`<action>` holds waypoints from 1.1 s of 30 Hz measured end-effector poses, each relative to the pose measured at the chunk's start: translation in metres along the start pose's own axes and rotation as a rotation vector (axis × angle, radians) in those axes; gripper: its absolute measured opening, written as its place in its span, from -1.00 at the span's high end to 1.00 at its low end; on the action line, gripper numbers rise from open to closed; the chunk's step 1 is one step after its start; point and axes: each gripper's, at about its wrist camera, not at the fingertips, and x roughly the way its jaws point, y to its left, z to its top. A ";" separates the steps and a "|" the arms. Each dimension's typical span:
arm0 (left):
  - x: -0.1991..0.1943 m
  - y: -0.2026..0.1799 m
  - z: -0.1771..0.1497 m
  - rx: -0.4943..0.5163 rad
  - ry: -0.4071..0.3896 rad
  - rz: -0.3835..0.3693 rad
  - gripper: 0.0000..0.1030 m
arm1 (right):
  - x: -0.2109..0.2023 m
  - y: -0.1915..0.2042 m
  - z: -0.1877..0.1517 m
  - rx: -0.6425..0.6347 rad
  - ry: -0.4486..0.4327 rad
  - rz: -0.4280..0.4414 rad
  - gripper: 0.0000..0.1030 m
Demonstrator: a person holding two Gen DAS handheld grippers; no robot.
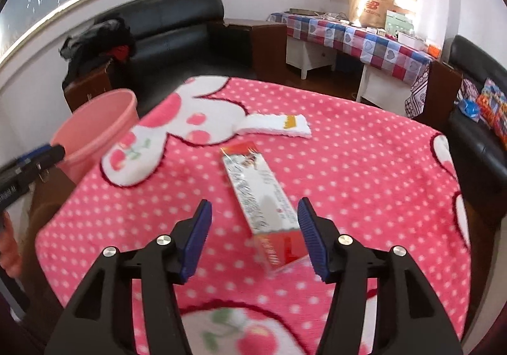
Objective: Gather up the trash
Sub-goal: 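Move both open tools back over the remaining trash on the table, then grasp red-white medicine box with right tool while left tool grasps white foam strip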
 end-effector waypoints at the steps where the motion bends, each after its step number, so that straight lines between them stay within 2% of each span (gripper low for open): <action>1: 0.001 -0.001 0.001 0.002 0.003 -0.002 0.02 | 0.002 -0.002 0.000 -0.011 0.009 -0.005 -0.11; 14: 0.020 -0.028 0.002 0.060 0.036 -0.020 0.02 | 0.036 -0.008 -0.002 -0.063 0.086 0.014 -0.11; 17: 0.025 -0.035 0.005 0.066 0.039 -0.028 0.02 | 0.041 -0.013 -0.002 -0.047 0.092 0.007 -0.11; 23: 0.036 -0.054 0.014 0.098 0.037 -0.051 0.02 | 0.043 -0.024 -0.006 0.010 0.112 0.046 -0.10; 28: 0.047 -0.072 0.021 0.136 0.035 -0.077 0.02 | 0.034 -0.027 -0.009 0.032 0.099 0.054 0.17; 33: 0.061 -0.090 0.032 0.181 0.040 -0.142 0.02 | 0.023 -0.035 -0.013 0.107 0.071 0.031 0.20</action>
